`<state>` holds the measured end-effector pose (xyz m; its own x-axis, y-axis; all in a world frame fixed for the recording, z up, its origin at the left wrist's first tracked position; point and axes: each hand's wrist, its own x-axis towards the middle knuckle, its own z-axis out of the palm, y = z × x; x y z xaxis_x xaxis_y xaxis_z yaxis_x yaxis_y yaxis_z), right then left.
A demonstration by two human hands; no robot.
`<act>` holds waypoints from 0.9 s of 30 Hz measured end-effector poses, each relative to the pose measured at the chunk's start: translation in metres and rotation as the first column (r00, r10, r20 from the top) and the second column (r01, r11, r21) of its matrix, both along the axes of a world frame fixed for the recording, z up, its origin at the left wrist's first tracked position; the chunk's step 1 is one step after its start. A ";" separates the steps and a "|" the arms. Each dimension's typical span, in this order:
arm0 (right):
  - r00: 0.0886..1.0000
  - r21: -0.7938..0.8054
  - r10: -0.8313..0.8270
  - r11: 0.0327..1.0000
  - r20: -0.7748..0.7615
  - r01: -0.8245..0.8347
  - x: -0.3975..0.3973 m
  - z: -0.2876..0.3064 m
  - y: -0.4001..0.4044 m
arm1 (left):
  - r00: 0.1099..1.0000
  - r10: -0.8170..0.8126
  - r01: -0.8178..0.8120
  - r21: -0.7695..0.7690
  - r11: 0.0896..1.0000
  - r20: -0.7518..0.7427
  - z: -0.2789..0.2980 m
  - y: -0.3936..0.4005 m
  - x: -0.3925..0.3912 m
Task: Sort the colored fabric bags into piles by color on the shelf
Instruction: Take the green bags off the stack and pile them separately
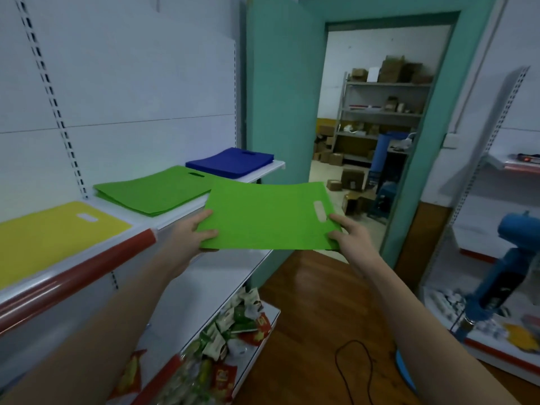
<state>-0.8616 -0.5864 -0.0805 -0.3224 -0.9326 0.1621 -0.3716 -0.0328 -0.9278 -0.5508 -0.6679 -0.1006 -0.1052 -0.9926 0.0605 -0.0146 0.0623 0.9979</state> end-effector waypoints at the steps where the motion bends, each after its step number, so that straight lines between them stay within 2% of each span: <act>1: 1.000 -0.001 0.019 1.000 0.003 -0.019 -0.009 0.000 -0.011 | 1.000 0.026 -0.026 0.009 1.000 -0.006 0.001 -0.005 -0.009; 9: 0.984 -0.003 0.166 0.986 0.062 -0.166 -0.054 0.003 -0.095 | 0.982 0.181 -0.180 0.032 0.983 -0.061 0.008 -0.032 -0.043; 12: 0.974 -0.001 0.223 0.975 0.023 -0.224 -0.049 0.009 -0.127 | 0.955 0.279 -0.277 0.037 0.960 -0.099 0.011 -0.035 -0.041; 16: 0.935 -0.001 0.355 0.935 0.005 -0.355 -0.023 0.014 -0.180 | 0.912 0.404 -0.405 0.003 0.914 -0.075 0.021 -0.043 -0.018; 19: 0.904 -0.012 0.427 0.904 -0.018 -0.427 0.011 0.021 -0.223 | 0.876 0.483 -0.483 -0.025 0.875 -0.019 0.030 -0.054 0.009; 22: 0.878 -0.040 0.472 0.879 -0.078 -0.476 0.045 0.029 -0.262 | 0.818 0.565 -0.562 -0.057 0.825 0.105 0.035 -0.069 0.035; 27: 0.811 -0.022 0.549 0.825 -0.201 -0.564 0.094 0.038 -0.332 | 0.630 0.671 -0.670 -0.165 0.724 0.390 0.036 -0.101 0.066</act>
